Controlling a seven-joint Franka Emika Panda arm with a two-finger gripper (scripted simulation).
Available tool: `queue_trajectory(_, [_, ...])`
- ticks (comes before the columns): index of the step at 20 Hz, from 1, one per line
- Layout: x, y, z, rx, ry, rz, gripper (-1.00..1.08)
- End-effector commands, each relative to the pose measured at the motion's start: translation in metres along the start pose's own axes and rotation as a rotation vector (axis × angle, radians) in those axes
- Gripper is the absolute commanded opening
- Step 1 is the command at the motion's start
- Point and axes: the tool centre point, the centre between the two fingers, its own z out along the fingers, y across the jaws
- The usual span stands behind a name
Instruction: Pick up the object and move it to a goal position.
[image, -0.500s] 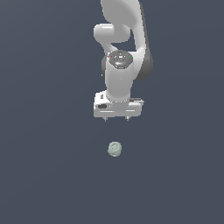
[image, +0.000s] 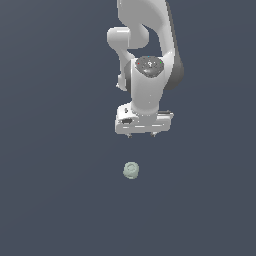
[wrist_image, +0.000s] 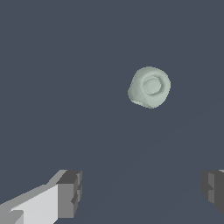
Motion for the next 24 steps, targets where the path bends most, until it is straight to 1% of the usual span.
queue_trajectory(1, [-0.001, -0.005, -0.001, 0.003, -0.001, -0.005, 1.0])
queue_trajectory(6, [0.003, -0.002, 0.001, 0.002, 0.0, 0.009, 1.0])
queue_trajectory(11, [0.014, 0.003, 0.009, 0.003, 0.0, 0.051, 1.0])
queue_trajectory(16, [0.034, 0.012, 0.024, 0.003, 0.001, 0.124, 1.0])
queue_trajectory(24, [0.069, 0.032, 0.059, -0.003, 0.003, 0.275, 1.0])
